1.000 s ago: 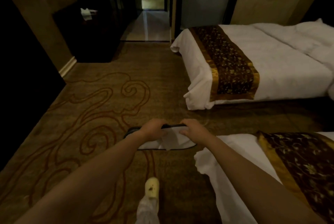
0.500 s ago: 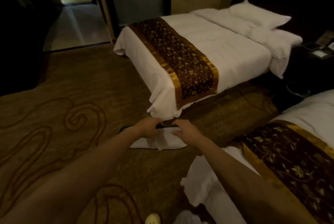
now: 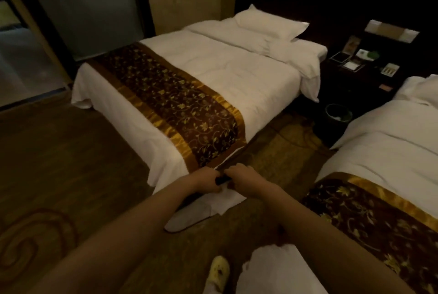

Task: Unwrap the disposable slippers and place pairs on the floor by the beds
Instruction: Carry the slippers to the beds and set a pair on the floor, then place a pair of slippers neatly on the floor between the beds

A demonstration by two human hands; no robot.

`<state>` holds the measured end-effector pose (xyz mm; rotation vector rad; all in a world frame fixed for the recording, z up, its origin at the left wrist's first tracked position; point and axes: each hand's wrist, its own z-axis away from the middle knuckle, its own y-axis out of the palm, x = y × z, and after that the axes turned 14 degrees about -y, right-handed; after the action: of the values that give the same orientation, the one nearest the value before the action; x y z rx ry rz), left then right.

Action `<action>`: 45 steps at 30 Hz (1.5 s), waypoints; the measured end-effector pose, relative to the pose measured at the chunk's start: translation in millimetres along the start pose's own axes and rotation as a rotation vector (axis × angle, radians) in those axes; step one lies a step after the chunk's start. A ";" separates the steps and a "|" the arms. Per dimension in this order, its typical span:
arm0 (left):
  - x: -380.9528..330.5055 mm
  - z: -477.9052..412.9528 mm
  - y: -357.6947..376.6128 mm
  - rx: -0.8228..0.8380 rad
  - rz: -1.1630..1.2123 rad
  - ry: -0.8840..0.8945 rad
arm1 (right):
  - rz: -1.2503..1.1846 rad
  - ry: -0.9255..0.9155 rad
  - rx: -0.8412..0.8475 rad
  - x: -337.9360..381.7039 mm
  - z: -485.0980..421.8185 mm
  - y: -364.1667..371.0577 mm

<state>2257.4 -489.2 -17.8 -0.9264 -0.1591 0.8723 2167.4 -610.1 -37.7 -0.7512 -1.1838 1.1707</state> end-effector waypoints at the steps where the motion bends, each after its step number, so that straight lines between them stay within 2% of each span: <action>1: -5.5 -15.9 -15.2 -0.002 0.027 0.021 | 0.019 0.005 -0.001 -15.0 -8.3 -13.2; 9: -41.0 -126.0 -102.1 -0.055 0.114 0.108 | 0.053 0.097 -0.016 -118.6 -55.8 -89.1; 14: -72.6 -203.2 -149.6 -0.088 0.080 0.202 | 0.132 0.212 -0.041 -188.1 -79.4 -121.0; 19: -102.0 -293.4 -193.6 -0.086 0.182 0.240 | 0.208 0.324 -0.178 -266.8 -104.5 -150.7; 23: -115.4 -363.5 -227.7 0.002 0.433 0.135 | 0.155 0.551 -0.396 -318.5 -133.8 -171.8; 25: -125.1 -390.8 -238.8 0.100 0.663 0.057 | 0.051 0.710 -0.505 -338.0 -145.8 -176.1; 28: -144.0 -417.9 -246.8 0.293 1.003 -0.061 | -0.314 0.949 -0.627 -359.7 -152.3 -177.8; 30: -159.0 -433.7 -249.7 0.407 1.165 -0.093 | -0.534 1.023 -0.650 -375.4 -151.6 -177.7; 33: -179.2 -456.6 -248.8 0.530 1.321 -0.128 | -0.651 1.022 -0.640 -404.9 -147.1 -176.5; 37: -204.1 -478.3 -234.4 0.674 1.476 -0.209 | -0.633 0.989 -0.594 -446.7 -134.7 -169.9; 45: -235.9 -544.3 -169.8 0.704 1.746 -0.361 | -0.612 0.856 -0.433 -540.3 -134.4 -111.1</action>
<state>2458.1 -1052.4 -170.1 -0.0003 0.7475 2.4717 2349.9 -1139.4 -131.2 -0.9778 -0.8203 0.0281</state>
